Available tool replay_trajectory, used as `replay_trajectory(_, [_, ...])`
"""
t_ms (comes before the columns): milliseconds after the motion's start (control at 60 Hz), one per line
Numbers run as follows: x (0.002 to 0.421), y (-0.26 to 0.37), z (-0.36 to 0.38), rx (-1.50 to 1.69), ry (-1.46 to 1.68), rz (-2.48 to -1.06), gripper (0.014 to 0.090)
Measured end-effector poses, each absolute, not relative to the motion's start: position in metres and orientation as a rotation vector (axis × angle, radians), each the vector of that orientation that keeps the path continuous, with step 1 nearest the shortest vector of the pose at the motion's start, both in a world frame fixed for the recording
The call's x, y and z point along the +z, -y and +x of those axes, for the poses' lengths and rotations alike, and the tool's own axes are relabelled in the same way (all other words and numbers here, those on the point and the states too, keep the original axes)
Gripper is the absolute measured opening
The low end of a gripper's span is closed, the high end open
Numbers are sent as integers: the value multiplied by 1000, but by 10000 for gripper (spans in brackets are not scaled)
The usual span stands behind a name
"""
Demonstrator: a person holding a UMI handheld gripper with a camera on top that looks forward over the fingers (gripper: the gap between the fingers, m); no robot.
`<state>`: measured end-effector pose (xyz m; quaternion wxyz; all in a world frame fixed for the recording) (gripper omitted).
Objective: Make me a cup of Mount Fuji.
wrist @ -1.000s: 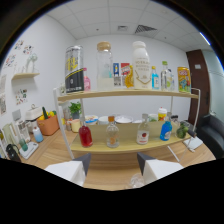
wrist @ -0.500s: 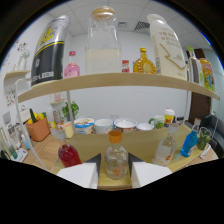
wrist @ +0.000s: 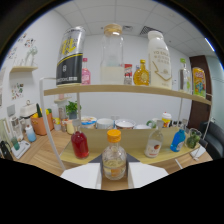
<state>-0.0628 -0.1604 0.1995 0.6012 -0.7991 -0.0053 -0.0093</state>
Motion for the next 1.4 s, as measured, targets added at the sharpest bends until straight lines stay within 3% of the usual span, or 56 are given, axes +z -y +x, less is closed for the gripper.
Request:
replay_trajectory(233, [145,214,-69,100,-85,-1947,349])
replay_trajectory(417, [121,225,-68,420,-418,-1964,348])
replay_trajectory(700, [118,215,-64,975,-944,-1748,348])
replay_trajectory(1083, [121,205,-65,1503,-1366,-1396,346])
replay_trajectory(1267, [120,206,-62,1519,-1386,-1377,347])
replay_trajectory(1400, [128,210,-66,1380,-1249,-1484,348])
